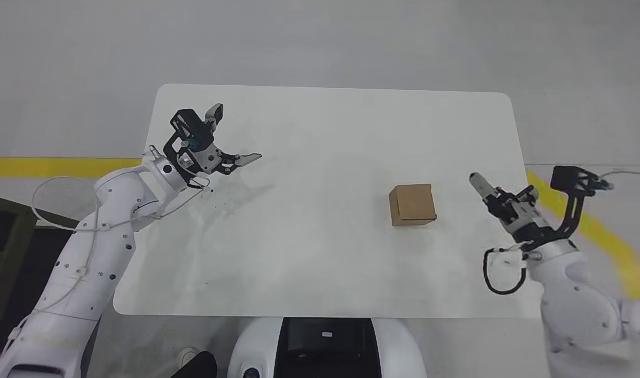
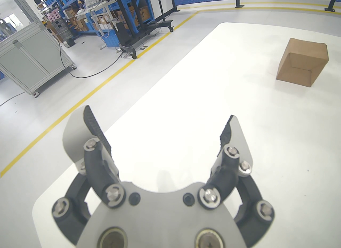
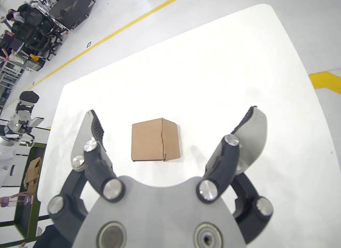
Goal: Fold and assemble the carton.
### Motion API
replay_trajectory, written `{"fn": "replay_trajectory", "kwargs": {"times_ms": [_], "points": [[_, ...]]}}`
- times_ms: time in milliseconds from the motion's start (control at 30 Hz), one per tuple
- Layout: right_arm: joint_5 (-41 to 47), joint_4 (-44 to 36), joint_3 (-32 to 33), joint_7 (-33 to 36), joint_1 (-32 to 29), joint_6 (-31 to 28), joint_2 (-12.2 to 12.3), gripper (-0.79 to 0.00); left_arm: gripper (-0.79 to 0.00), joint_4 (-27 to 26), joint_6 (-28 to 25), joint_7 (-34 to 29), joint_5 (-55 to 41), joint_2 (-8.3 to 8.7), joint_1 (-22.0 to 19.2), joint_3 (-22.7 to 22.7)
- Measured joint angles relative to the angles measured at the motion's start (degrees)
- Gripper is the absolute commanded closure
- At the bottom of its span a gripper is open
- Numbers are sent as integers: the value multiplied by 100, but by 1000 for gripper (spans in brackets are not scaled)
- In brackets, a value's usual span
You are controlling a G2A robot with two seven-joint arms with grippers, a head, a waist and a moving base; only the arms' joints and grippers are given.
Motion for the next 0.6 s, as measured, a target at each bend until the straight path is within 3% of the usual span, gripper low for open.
{"fn": "replay_trajectory", "kwargs": {"times_ms": [267,600], "points": [[444,93,341,-241,-97,-331,1,-784,-784,0,0,0,0,0,0,0],[444,96,344,-238,-96,-334,2,-784,-784,0,0,0,0,0,0,0]]}}
